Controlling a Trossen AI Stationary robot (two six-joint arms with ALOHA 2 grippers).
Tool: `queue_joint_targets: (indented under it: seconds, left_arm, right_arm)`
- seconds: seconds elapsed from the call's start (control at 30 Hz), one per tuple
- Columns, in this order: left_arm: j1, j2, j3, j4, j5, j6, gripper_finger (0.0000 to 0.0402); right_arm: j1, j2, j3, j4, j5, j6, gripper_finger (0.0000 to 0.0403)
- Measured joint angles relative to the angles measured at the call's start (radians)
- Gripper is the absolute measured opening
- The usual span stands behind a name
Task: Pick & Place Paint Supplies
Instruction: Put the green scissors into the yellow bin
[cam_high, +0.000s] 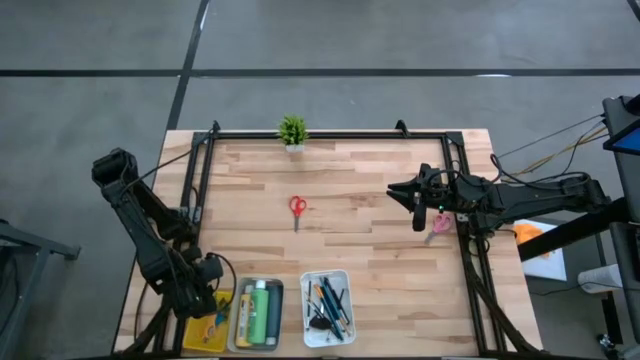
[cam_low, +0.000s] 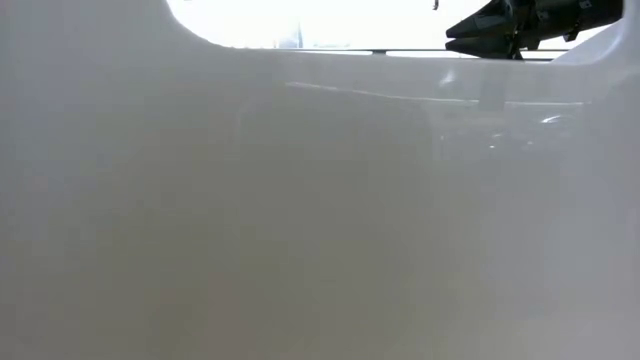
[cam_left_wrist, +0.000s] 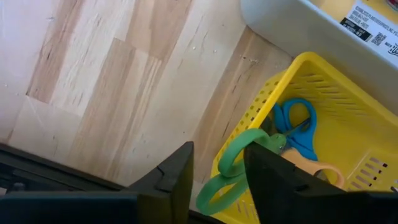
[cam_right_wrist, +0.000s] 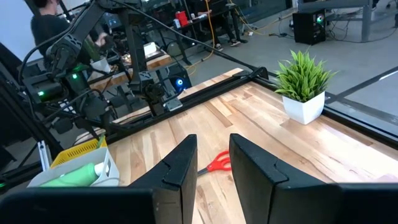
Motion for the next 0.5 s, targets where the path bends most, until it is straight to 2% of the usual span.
queue_joint_targets:
  seconds: [0.3,0.5]
  left_arm:
    - [0.0,-0.001,0.0,0.007,0.0,-0.003,0.0045]
    - [0.0,-0.001,0.0,0.023,0.0,-0.003,0.0009]
  right_arm:
    - [0.0,0.0,0.0,0.0,0.0,0.0,0.0093]
    - [0.0,0.0,0.0,0.0,0.0,0.0,0.0093]
